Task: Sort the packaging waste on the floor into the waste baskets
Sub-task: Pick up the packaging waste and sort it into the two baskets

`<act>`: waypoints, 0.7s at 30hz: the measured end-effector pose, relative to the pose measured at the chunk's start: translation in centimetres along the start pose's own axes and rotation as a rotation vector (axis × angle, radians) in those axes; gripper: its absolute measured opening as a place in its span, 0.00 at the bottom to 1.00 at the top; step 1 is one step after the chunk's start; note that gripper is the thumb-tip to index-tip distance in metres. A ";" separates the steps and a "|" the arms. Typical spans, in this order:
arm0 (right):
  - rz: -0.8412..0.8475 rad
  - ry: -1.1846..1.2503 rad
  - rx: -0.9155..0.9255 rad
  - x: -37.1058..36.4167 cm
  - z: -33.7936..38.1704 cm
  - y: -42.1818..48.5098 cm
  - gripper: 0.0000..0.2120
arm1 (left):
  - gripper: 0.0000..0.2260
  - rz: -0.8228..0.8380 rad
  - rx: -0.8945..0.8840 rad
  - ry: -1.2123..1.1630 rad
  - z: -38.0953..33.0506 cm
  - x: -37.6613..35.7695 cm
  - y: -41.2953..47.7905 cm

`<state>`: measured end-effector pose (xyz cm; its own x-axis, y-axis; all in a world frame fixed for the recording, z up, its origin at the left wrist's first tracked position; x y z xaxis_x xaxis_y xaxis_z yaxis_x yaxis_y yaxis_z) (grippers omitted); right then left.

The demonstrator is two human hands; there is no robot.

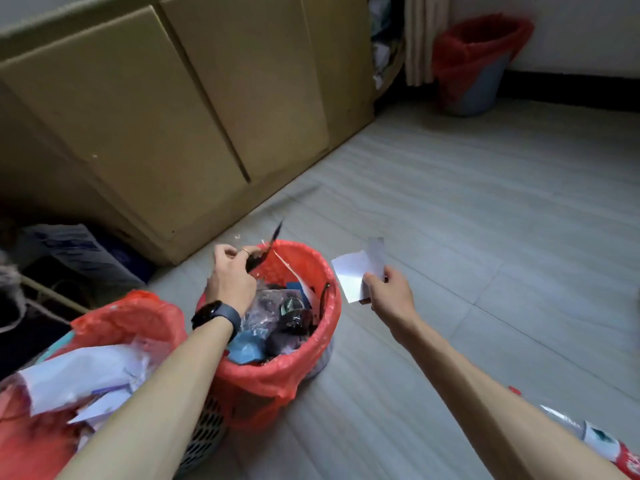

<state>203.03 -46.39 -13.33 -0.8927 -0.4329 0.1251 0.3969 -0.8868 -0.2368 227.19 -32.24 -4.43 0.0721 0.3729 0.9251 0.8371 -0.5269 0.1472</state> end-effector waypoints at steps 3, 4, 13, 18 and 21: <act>-0.032 -0.071 0.133 -2.0 2.6 0.2 0.11 | 0.21 0.167 -0.180 0.221 1.2 -4.9 -1.8; -0.020 -0.132 0.169 -2.8 3.1 -0.1 0.09 | 0.21 0.266 -0.210 0.277 1.8 -6.7 -2.5; 0.011 -0.468 0.302 -5.8 2.8 -0.8 0.09 | 0.45 0.876 -0.090 0.307 6.3 -14.6 -4.7; -0.059 -0.506 0.398 -6.3 2.5 -1.2 0.13 | 0.50 0.944 -0.112 0.318 6.6 -17.3 -4.4; -0.047 -0.550 0.477 -7.1 2.8 -1.6 0.13 | 0.49 0.935 -0.123 0.333 6.2 -17.5 -4.2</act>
<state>209.29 -42.39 -11.19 -0.7247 -0.2999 0.6204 0.5222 -0.8264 0.2105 225.78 -31.75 -23.42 0.5014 -0.4553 0.7357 0.4584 -0.5814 -0.6722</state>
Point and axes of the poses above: each hand's wrist, its own y-axis towards the middle knuckle, its own x-axis out of the back of the hand, z = x × y, the point moved 7 cm from there along y, towards the middle knuckle, and after that the axes turned 6 degrees about x, right-handed, at the moved point
